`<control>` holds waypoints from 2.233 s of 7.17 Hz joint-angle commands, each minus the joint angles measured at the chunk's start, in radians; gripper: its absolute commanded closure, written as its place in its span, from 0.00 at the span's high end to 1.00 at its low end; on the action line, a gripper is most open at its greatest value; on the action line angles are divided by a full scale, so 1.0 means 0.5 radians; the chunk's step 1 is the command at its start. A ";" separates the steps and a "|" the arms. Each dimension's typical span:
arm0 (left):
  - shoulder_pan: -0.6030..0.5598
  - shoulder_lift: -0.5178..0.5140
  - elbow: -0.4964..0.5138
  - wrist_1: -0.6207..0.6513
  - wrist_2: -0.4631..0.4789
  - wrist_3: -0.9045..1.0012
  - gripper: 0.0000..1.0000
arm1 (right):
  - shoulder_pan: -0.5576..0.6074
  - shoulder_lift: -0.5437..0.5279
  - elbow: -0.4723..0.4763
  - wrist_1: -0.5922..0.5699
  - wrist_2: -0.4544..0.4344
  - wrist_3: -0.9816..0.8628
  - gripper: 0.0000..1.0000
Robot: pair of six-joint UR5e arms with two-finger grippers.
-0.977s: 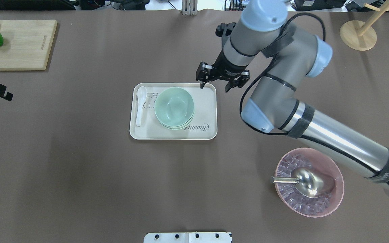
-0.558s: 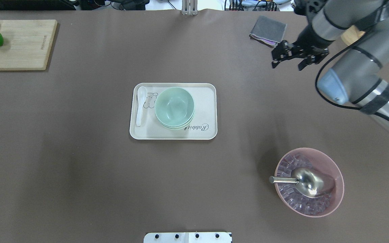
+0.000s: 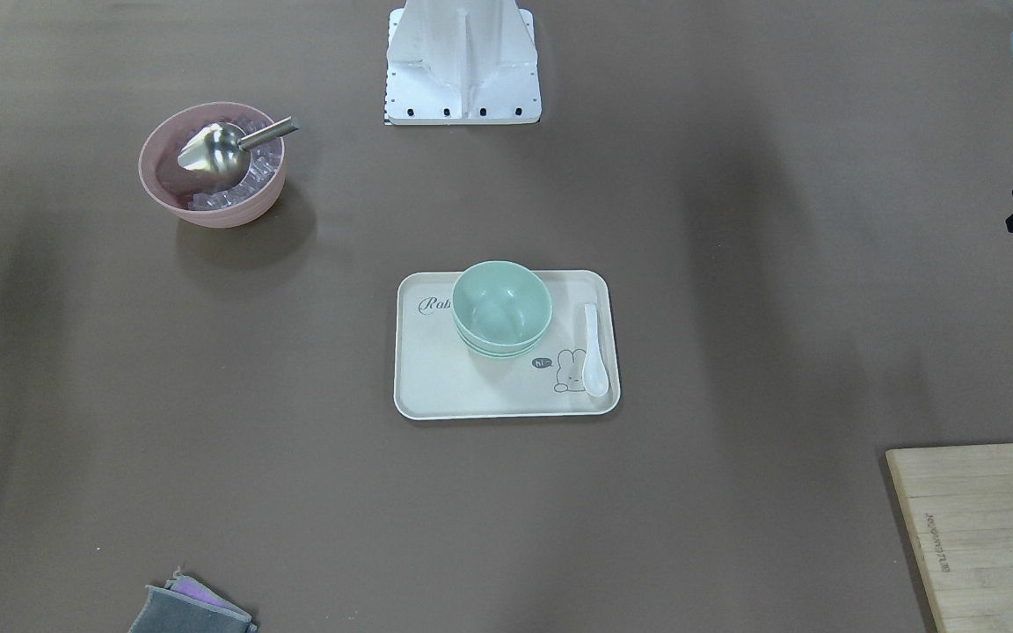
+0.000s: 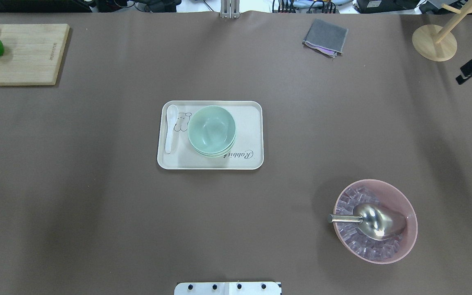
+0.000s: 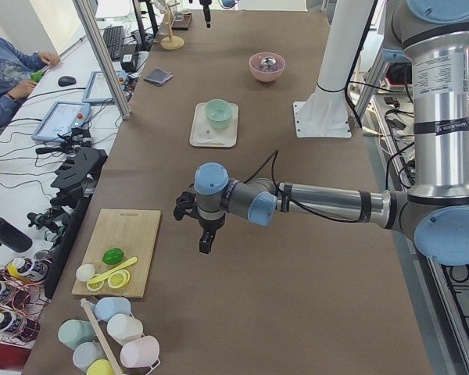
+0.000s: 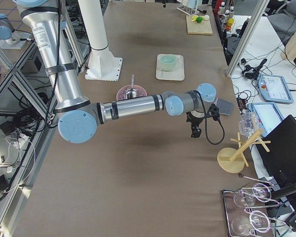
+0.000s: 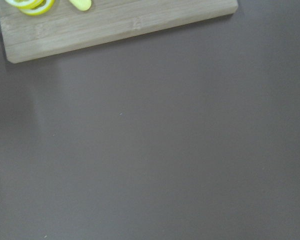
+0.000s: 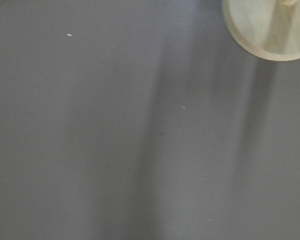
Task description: Stack green bowls together
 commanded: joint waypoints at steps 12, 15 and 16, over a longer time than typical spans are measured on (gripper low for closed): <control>-0.088 -0.067 -0.060 -0.016 -0.091 -0.002 0.98 | 0.208 -0.065 -0.218 0.017 -0.018 -0.388 1.00; -0.088 -0.077 -0.051 -0.004 -0.088 -0.002 0.98 | 0.230 -0.090 -0.182 0.020 -0.021 -0.388 1.00; -0.088 -0.077 -0.048 -0.001 -0.088 -0.002 0.98 | 0.242 -0.230 -0.011 0.020 -0.024 -0.388 1.00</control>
